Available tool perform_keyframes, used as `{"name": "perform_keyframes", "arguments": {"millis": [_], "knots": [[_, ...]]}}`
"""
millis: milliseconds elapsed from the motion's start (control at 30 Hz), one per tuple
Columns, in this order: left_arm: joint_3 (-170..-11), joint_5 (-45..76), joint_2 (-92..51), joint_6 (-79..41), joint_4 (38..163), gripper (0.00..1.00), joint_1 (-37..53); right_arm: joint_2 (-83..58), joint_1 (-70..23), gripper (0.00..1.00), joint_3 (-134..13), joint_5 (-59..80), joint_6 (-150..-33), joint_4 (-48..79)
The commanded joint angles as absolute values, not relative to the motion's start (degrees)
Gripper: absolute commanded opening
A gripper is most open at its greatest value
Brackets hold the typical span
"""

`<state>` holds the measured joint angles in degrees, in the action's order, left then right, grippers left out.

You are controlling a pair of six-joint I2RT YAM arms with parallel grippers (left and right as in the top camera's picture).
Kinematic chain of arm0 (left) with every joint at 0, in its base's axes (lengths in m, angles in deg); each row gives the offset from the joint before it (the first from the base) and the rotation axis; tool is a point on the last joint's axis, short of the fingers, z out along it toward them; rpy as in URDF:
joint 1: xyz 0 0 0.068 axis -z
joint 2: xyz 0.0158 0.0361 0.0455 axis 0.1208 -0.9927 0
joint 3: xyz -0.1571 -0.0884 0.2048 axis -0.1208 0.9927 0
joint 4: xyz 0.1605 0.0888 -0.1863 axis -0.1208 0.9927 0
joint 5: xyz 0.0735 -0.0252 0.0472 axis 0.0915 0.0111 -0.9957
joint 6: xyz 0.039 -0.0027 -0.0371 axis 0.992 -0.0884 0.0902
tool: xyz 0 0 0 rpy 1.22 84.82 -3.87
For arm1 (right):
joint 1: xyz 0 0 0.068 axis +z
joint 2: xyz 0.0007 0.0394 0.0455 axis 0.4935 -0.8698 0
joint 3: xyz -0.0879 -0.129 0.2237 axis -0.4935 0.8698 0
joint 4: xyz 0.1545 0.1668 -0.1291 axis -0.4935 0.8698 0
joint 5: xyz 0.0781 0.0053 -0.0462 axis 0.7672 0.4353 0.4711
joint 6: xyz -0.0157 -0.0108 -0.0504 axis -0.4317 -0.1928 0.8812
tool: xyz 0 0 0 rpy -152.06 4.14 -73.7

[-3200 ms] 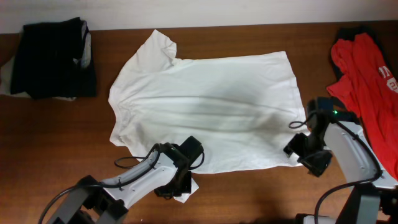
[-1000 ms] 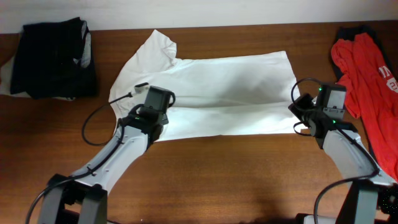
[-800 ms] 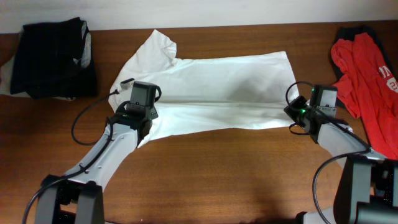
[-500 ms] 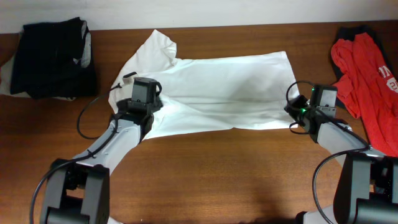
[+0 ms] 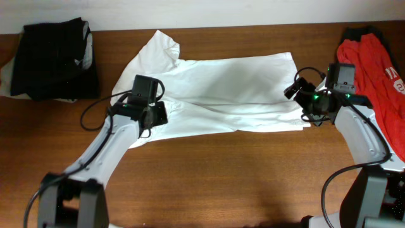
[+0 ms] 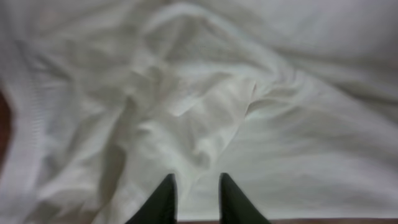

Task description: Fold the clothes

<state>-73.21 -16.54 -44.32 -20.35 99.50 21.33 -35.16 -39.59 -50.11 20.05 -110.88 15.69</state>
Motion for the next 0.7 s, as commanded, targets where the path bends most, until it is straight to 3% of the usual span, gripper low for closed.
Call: {"name": "perform_keyframes", "arguments": {"millis": [0, 100, 300, 567, 667], "knots": [[-73.34, -13.45, -50.83, -17.03, 97.90, 0.16, 21.09, -34.37, -38.45, 0.99, -50.46, 22.92, -109.57, 18.14], [-73.34, -13.41, -55.23, -16.05, 95.78, 0.06, 20.72, -34.39, -37.75, 1.00, -50.41, 21.87, -109.57, 19.34], [-73.64, -24.47, -57.11, -16.05, 97.62, 0.05, 18.88, -34.39, -37.77, 1.00, -50.37, 18.37, -109.31, 20.65], [-82.04, -30.46, -56.69, -16.07, 104.50, 0.24, 18.92, -35.46, -37.71, 0.99, -47.53, 15.62, -109.15, 21.02], [-84.35, -26.66, -56.58, -15.98, 103.24, 0.23, 19.03, -37.45, -35.90, 0.81, -45.69, 15.66, -109.18, 20.45]]}}
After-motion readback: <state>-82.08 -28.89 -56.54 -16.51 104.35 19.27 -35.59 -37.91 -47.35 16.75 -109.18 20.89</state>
